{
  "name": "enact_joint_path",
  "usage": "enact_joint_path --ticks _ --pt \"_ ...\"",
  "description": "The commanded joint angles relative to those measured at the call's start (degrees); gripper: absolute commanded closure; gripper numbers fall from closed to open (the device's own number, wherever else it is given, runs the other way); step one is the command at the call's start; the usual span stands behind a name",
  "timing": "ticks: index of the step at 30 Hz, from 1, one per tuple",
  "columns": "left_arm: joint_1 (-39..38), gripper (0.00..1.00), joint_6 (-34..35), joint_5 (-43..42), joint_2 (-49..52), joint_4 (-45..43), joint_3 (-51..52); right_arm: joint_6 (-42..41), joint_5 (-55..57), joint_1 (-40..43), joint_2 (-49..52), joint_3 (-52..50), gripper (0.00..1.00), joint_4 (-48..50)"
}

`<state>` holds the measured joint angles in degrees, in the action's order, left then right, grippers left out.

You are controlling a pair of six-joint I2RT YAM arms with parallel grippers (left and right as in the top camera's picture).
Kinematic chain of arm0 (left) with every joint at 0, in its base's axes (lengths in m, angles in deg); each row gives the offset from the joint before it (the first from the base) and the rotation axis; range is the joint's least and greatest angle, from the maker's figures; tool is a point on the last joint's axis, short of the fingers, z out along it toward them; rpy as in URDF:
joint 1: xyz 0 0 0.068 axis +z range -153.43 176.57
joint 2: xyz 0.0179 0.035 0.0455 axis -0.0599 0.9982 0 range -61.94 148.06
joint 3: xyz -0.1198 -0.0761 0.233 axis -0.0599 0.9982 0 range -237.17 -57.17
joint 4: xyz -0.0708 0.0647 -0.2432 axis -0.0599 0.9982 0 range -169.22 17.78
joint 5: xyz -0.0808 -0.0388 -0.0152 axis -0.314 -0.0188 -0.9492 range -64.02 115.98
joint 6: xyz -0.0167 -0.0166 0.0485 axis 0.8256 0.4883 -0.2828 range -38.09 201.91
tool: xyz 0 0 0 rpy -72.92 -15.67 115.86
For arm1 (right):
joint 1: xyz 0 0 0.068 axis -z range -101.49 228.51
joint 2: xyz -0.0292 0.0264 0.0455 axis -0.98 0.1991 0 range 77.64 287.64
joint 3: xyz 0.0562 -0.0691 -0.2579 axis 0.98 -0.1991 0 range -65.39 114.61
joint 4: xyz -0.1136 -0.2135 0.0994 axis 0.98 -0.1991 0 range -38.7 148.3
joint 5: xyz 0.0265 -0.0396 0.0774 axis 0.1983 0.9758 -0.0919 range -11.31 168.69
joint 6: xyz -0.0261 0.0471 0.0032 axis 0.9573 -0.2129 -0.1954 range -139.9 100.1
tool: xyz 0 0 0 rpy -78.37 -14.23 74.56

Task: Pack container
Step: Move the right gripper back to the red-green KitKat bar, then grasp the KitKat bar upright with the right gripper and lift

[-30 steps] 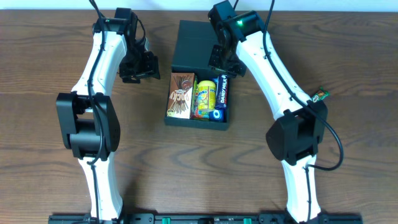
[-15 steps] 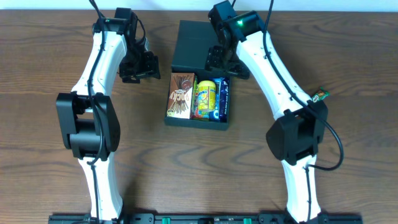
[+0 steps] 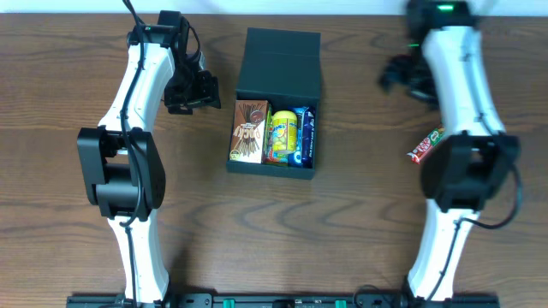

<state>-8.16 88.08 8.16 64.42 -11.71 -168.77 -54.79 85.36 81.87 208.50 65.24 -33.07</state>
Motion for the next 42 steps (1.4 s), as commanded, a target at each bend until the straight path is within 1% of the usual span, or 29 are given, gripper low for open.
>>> enact_joint_path --ticks 1,4,9,11,17,24,30,34,36,42 --pt "-0.2 0.28 0.2 0.0 -0.8 0.2 -1.1 0.2 -0.2 4.5 -0.5 -0.7 0.11 -0.6" --pt "-0.2 0.28 0.3 0.0 -0.8 0.2 -1.1 0.0 -0.3 8.5 -0.5 -2.4 0.11 -0.3" --pt "-0.2 0.28 0.3 0.0 -0.8 0.2 -1.1 0.1 -0.9 11.3 -0.5 -7.3 0.11 2.4" --pt "-0.2 0.28 0.3 0.0 -0.8 0.2 -1.1 0.1 -0.9 11.4 -0.5 -9.6 0.14 4.4" --pt "-0.2 0.28 0.3 0.0 -0.8 0.2 -1.1 0.0 -2.2 10.5 -0.5 -13.0 0.13 9.0" --pt "-0.2 0.28 0.3 0.0 -0.8 0.2 -1.1 -0.2 -4.4 10.6 -0.5 -16.9 0.21 14.5" --pt "-0.2 0.28 0.3 0.0 -0.8 0.2 -1.1 -0.2 -4.3 10.6 -0.5 -17.7 0.22 17.0" --pt "-0.2 0.28 0.3 0.0 -0.8 0.0 -1.1 -0.5 -4.3 10.6 -0.5 -19.6 0.25 19.5" --pt "-0.2 0.28 0.3 0.0 -0.8 0.0 -1.1 -1.8 -4.3 10.6 -0.5 -20.8 0.24 20.0" --pt "-0.2 0.27 0.2 0.0 -0.8 0.0 -1.1 -1.9 -4.3 10.9 -0.5 -23.1 0.24 22.5"
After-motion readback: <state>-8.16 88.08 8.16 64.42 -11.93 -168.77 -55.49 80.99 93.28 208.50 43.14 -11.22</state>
